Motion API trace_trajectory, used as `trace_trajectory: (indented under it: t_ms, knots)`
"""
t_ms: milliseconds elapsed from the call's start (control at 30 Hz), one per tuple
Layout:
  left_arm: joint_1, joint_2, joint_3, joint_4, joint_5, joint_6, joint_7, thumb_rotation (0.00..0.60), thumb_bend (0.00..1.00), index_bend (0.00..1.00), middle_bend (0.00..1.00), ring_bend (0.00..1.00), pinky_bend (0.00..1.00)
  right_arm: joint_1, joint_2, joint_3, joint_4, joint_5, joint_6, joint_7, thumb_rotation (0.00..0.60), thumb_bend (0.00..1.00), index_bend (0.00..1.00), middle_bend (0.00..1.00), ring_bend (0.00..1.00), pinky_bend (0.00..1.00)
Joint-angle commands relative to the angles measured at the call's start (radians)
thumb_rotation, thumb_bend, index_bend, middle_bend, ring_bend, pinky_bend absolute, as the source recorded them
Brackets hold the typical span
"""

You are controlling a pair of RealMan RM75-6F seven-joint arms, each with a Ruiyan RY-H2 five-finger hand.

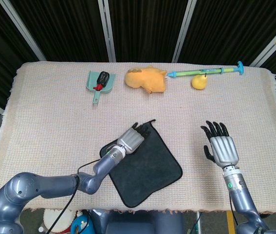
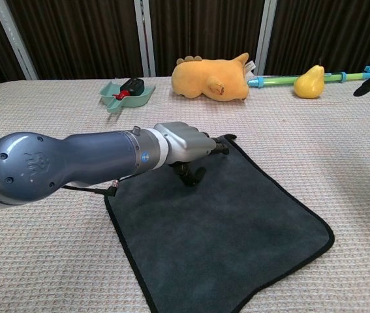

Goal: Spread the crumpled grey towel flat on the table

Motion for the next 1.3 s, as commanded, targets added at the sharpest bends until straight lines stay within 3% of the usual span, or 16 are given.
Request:
trace_trajectory:
  t_ms: [33,600,733,833,1033,1300]
  knots:
    - [0.009,0.012,-0.002,-0.019,0.026,0.025,-0.019,0.6,0.67,0.0,0.01,0.0,0.05,-0.001,0.001,-0.002,-0.005,-0.004,0.003,0.001,0.6,0.54,0.15,0.08,0.0,0.04]
    - [0.066,0.072,0.005,-0.076,0.104,0.1,-0.086,0.6,0.66,0.0,0.0,0.0,0.05,-0.012,0.016,-0.01,-0.054,-0.022,0.034,-0.019,0.6,0.55,0.15,0.08,0.0,0.04]
    - [0.097,0.092,0.007,-0.12,0.122,0.142,-0.109,0.6,0.55,0.0,0.0,0.0,0.05,-0.018,0.021,-0.011,-0.053,-0.024,0.041,-0.01,0.6,0.55,0.15,0.08,0.0,0.04]
    - [0.139,0.116,0.019,-0.174,0.157,0.209,-0.132,0.6,0.4,0.0,0.0,0.0,0.05,-0.026,0.026,-0.011,-0.045,-0.017,0.043,0.01,0.6,0.55,0.15,0.08,0.0,0.04]
    - [0.297,0.21,0.085,-0.359,0.272,0.423,-0.218,0.6,0.16,0.0,0.0,0.0,0.05,-0.066,0.043,-0.026,-0.008,-0.021,0.055,0.113,0.6,0.52,0.14,0.08,0.0,0.04]
    - [0.52,0.382,0.246,-0.58,0.46,0.686,-0.289,0.6,0.11,0.0,0.0,0.0,0.03,-0.148,0.058,-0.076,0.052,-0.103,0.127,0.25,0.6,0.43,0.0,0.03,0.0,0.04]
